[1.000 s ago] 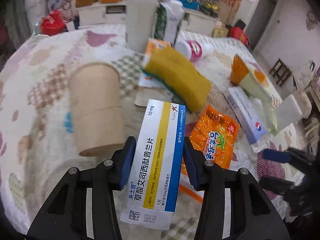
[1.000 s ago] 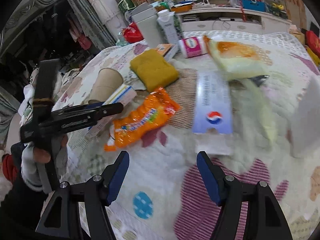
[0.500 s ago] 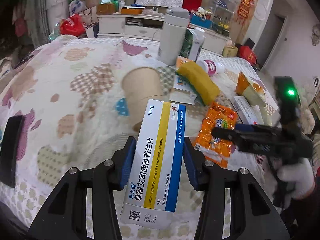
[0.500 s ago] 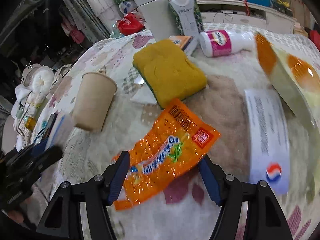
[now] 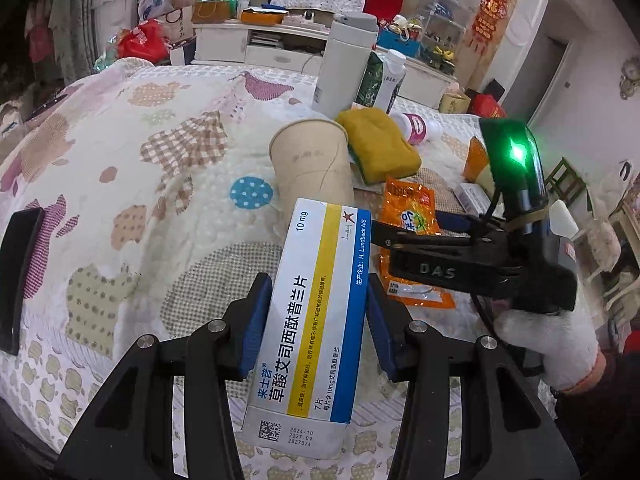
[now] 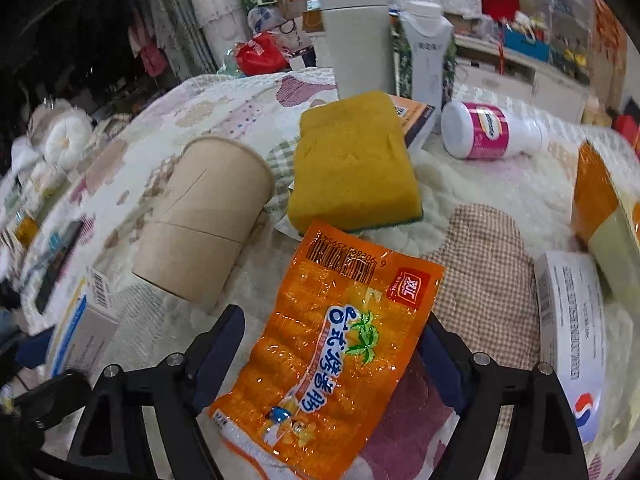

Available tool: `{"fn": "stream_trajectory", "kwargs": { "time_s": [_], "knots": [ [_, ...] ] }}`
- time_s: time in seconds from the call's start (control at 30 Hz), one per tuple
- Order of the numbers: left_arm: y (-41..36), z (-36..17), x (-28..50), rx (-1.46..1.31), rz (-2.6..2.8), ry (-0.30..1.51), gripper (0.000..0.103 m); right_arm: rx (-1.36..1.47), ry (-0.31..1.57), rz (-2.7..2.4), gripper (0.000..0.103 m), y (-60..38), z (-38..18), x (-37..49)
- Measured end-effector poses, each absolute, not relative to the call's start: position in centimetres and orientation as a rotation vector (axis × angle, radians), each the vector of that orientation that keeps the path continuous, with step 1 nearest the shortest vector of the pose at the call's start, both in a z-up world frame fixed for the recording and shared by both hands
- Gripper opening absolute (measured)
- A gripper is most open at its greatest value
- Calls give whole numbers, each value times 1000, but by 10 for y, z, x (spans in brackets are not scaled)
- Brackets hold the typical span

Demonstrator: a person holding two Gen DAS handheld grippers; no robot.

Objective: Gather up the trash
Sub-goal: 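Grasp the white-blue medicine box with the left gripper while the right grasps the orange snack wrapper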

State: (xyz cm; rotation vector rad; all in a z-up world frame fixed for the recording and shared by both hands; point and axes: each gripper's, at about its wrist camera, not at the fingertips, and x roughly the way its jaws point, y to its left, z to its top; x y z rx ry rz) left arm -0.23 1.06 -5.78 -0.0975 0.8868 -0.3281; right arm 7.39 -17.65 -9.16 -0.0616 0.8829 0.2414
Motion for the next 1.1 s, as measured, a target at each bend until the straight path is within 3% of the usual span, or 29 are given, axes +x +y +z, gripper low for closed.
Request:
{"fn": "stream_trajectory", "kwargs": {
  "time_s": [0.03,0.17,0.2,0.23,0.67,0.7,0.73,0.87,0.93,1.1],
  "knots": [
    [10,-58,-3,-100,-328,889,45,-91,873,231,68,-175,-92,73],
    [10,-59,-6,-109,-332,887,45,-167,865,283,57,-179,-91,61],
    [8,-59,-8,-112,-336,886,45,-165,867,292,47,-183,-90,57],
    [7,-59,-9,-115,-340,886,45,-155,865,306,27,-188,-88,52],
    [-26,-66,-21,-114,-392,929,45,-107,923,420,22,-234,-83,-9],
    [-27,-67,-21,-113,-395,929,45,-124,931,400,28,-236,-84,-9],
    [-28,-66,-22,-113,-396,925,45,-133,934,360,44,-237,-84,-7],
    [-28,-66,-25,-113,-393,924,45,-53,931,348,57,-243,-73,-17],
    [-25,-66,-24,-115,-386,926,45,-52,928,328,82,-238,-71,-24],
    [-19,-68,-25,-141,-381,928,45,-81,974,323,85,-212,-95,-28]
  ]
}}
